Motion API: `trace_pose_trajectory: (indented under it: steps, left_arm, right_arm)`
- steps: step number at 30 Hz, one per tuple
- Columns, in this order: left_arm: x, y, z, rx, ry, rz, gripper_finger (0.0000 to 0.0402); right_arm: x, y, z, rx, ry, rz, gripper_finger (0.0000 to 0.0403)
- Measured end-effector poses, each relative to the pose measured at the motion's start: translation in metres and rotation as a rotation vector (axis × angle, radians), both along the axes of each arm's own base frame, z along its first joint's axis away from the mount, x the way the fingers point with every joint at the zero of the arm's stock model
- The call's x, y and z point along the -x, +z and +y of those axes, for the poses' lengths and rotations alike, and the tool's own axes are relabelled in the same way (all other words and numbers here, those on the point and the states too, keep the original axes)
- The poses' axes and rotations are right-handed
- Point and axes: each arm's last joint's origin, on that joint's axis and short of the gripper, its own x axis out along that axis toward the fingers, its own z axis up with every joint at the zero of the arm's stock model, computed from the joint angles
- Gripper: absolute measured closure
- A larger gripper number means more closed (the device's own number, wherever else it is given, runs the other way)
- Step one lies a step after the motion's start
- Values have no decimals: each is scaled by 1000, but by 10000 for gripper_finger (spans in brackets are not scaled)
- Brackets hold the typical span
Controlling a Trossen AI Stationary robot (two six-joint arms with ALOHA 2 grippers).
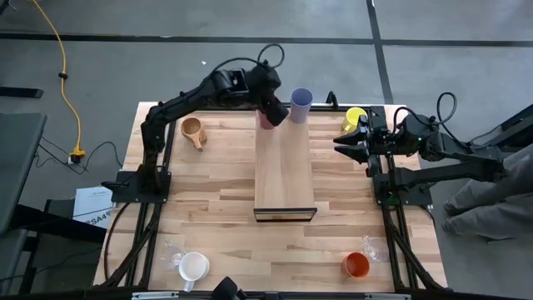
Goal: Stack small to large cups/mugs on shelf
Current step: Put the pink cup on the shelf
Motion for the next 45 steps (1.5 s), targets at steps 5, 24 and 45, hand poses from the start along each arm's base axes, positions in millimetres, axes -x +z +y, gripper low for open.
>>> trace_pose_trajectory:
  steps: [5, 24, 45]
  left_arm:
    - [20, 38, -15, -61, -39, -116, 193]
    - [54, -51, -108, 39, -91, -507, 397]
    - [54, -134, -41, 227, 151, -603, 401]
  right_arm:
    - [0, 0, 0, 0, -5, 0, 279]
    - [0, -1, -1, 14, -13, 8, 279]
    - [0, -1, -1, 16, -41, 9, 279]
